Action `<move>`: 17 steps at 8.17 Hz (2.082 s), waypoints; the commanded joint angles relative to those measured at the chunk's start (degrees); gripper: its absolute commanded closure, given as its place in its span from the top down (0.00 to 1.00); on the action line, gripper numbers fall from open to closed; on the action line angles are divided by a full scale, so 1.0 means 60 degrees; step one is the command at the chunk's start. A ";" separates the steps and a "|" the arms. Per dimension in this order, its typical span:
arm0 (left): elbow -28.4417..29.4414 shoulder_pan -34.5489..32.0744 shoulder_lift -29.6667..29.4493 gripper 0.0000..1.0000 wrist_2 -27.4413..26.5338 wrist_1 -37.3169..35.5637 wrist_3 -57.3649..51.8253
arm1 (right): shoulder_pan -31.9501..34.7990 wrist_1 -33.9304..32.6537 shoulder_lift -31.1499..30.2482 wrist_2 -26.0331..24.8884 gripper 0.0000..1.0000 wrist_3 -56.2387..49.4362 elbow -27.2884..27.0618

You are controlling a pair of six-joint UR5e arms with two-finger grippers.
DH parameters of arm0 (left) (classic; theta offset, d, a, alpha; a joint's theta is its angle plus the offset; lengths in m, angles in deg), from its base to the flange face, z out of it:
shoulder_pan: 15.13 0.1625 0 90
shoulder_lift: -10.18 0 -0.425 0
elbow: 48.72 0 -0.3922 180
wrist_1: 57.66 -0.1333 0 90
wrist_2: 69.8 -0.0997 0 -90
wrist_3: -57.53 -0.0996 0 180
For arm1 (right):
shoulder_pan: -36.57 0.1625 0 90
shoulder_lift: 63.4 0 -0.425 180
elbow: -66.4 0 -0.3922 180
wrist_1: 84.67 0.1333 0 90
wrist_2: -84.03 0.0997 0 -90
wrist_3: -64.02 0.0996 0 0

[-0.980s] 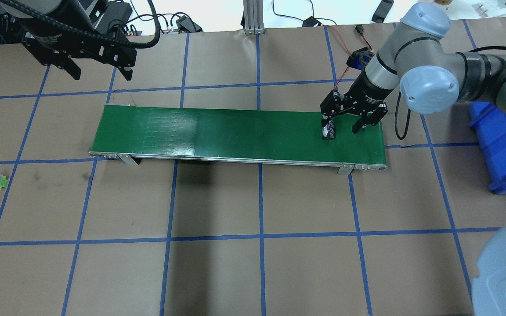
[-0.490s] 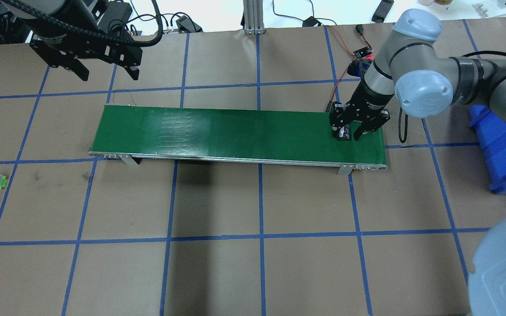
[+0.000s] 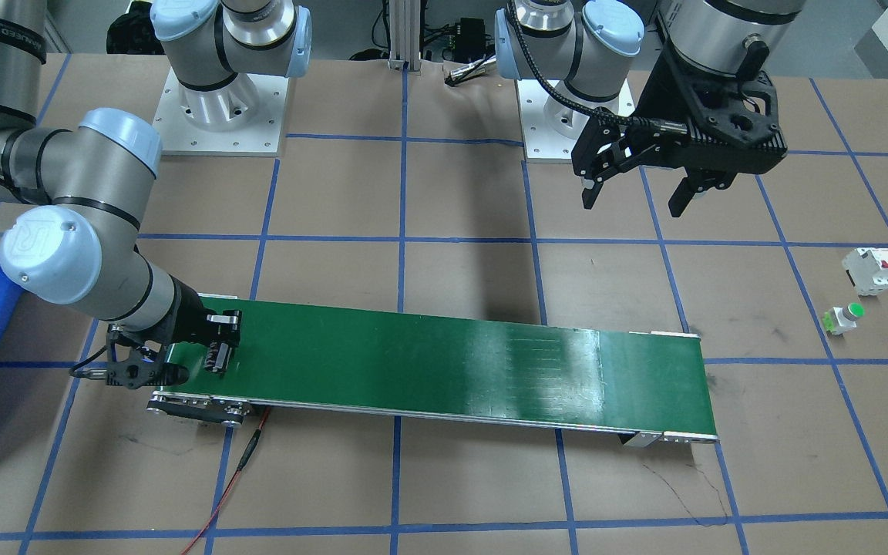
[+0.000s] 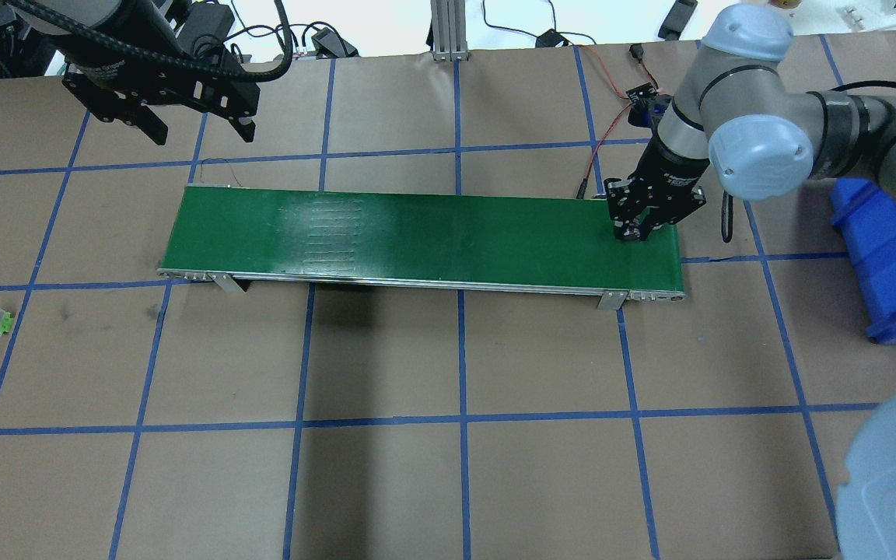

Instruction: Move capacitor from left to right

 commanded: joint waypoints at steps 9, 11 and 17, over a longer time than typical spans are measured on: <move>0.0028 0.0000 0.0193 1.00 -0.0042 0.0482 0.0001 | -0.5952 -0.0581 0.0751 -0.2805 0.00 -1.0697 0.1758; 0.0042 0.0000 0.0237 1.00 -0.0012 0.0482 0.0001 | -0.5998 -0.1376 0.1459 -0.2791 0.03 -1.0688 0.1278; 0.0028 -0.0015 0.0501 1.00 -0.0042 0.0512 -0.0029 | -0.5431 0.0313 -0.1459 -0.1814 1.00 -1.0543 0.1216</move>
